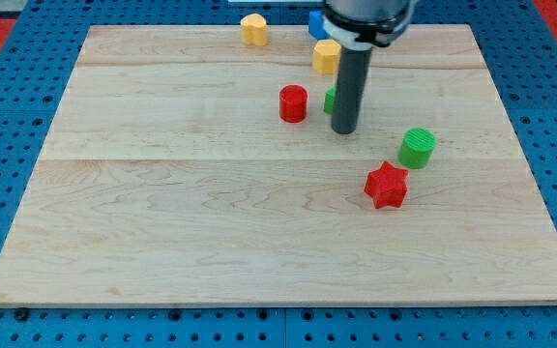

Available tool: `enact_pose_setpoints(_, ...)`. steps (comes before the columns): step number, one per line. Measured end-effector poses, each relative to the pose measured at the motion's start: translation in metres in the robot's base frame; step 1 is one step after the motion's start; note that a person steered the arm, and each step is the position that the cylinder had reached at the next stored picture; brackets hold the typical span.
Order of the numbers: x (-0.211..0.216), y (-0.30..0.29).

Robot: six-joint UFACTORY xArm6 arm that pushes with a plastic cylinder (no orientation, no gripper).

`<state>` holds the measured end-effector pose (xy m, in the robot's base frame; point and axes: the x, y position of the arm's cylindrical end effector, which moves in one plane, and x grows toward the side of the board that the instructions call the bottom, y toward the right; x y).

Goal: Place the red circle parallel to the green star

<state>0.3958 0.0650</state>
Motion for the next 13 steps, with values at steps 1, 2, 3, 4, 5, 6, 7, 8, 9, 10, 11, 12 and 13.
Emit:
enact_pose_setpoints(1, 0.006, -0.048)
enact_pose_setpoints(2, -0.015, -0.048)
enact_pose_setpoints(3, -0.029, -0.029)
enact_pose_setpoints(4, -0.036, -0.039)
enact_pose_setpoints(5, -0.050, -0.059)
enact_pose_setpoints(6, -0.055, -0.087)
enact_pose_setpoints(7, -0.059, -0.132)
enact_pose_setpoints(8, -0.101, -0.134)
enact_pose_setpoints(9, -0.121, -0.107)
enact_pose_setpoints(10, -0.123, -0.041)
enact_pose_setpoints(11, -0.113, -0.010)
enact_pose_setpoints(12, -0.086, -0.026)
enact_pose_setpoints(13, -0.079, -0.059)
